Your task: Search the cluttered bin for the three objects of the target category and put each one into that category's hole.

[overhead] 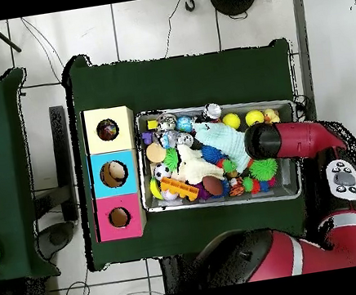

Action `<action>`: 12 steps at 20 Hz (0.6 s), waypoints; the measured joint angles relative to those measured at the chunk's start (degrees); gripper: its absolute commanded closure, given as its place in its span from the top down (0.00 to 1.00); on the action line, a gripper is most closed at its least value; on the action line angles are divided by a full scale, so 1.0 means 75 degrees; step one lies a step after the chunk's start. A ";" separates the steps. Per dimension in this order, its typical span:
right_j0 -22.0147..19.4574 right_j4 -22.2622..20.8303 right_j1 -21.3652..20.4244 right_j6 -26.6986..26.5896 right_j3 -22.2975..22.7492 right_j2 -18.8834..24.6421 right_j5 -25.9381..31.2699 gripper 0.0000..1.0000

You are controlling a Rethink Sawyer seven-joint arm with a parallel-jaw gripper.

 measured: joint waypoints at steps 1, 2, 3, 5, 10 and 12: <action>0.0000 0.0000 0.0009 0.0000 -0.0009 -0.0001 -0.0027 1.00; 0.0000 0.0000 0.0011 0.0000 -0.0009 -0.0001 -0.0030 1.00; 0.0000 0.0000 0.0014 0.0000 -0.0010 -0.0001 -0.0038 1.00; 0.0000 -0.0002 0.0028 0.0000 -0.0031 -0.0001 -0.0052 1.00; -0.0002 -0.0014 0.0062 0.0000 -0.0074 -0.0001 -0.0050 1.00; -0.0004 -0.0064 0.0093 -0.0001 -0.0120 -0.0002 -0.0049 1.00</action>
